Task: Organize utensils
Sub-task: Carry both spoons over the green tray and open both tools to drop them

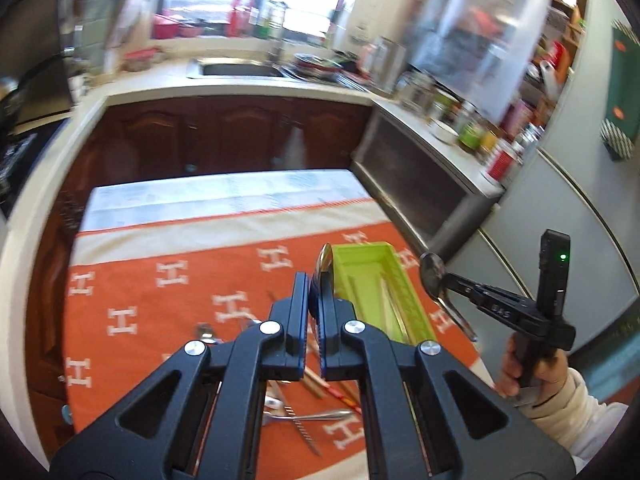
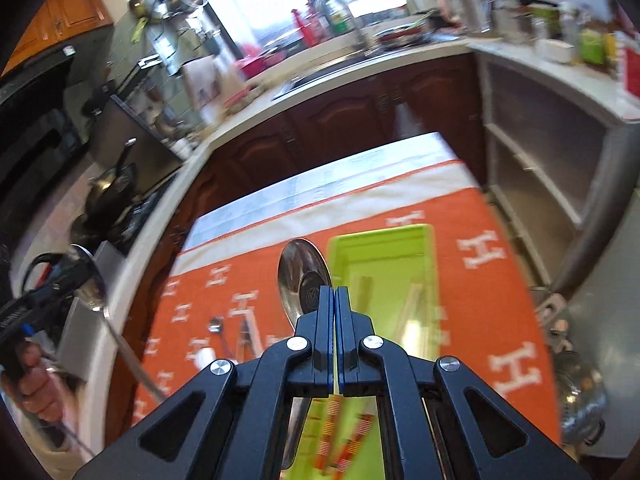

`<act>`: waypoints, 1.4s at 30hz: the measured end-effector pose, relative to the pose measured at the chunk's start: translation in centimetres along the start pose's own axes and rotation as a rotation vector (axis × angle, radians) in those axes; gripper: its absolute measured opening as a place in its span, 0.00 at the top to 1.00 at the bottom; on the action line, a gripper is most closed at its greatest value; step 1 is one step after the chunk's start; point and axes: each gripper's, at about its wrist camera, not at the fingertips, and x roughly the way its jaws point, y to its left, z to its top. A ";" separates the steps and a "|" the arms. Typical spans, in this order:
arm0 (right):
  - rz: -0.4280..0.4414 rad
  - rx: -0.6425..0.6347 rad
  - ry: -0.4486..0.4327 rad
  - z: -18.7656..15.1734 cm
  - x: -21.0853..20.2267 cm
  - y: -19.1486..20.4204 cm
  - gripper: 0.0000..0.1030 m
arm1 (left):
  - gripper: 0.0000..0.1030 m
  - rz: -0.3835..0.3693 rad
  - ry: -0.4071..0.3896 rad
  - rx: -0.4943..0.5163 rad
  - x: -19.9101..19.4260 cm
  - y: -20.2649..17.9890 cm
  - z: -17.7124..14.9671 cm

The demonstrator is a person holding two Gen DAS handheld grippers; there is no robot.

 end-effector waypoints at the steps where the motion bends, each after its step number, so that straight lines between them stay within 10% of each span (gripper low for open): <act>1: -0.020 0.008 -0.009 -0.4 -0.6 -0.6 1.00 | 0.98 -0.014 0.015 0.015 0.6 -0.8 0.0; 14: -0.135 0.127 -0.012 -5.4 -0.8 -7.1 1.00 | 0.98 -0.106 0.295 0.235 14.8 -10.9 -2.2; 24: -0.165 0.065 0.044 -6.2 5.8 -5.5 1.00 | 0.98 -0.044 0.299 0.315 21.1 -12.5 -2.8; 42: -0.115 -0.028 0.089 -4.2 11.0 -1.2 0.95 | 0.92 0.054 0.294 0.197 17.3 -7.0 -3.4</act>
